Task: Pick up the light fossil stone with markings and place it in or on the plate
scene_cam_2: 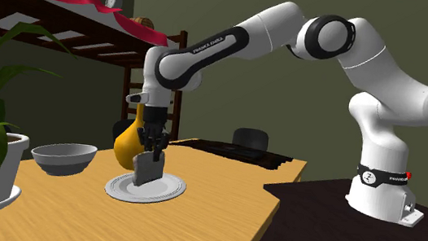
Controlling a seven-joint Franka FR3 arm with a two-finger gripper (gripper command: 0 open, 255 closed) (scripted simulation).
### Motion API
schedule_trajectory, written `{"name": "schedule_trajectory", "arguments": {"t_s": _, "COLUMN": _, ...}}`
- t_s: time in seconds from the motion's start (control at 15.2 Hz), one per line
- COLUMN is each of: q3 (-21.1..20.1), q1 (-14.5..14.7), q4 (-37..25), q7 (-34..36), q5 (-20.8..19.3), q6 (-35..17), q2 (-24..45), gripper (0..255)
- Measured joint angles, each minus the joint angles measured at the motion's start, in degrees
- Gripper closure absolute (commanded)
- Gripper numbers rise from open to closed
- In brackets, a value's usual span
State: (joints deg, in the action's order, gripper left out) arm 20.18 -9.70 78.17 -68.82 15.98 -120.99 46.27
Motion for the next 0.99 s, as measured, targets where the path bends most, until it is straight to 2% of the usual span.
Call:
{"name": "schedule_trajectory", "arguments": {"t_s": 0.66, "q3": -0.41, "q1": -0.30, "q4": 0.21, "q7": -0.34, "q5": 0.54, "q6": -2.11, "q2": 1.66, "gripper": 255}}
{"name": "schedule_trajectory", "arguments": {"t_s": 0.73, "q3": -0.41, "q1": -0.31, "q4": 0.19, "q7": -0.35, "q5": 0.55, "q6": -2.09, "q2": 1.67, "gripper": 0}}
{"name": "schedule_trajectory", "arguments": {"t_s": 0.99, "q3": -0.42, "q1": -0.32, "q4": 0.50, "q7": -0.41, "q5": 0.55, "q6": -2.22, "q2": 1.70, "gripper": 0}}
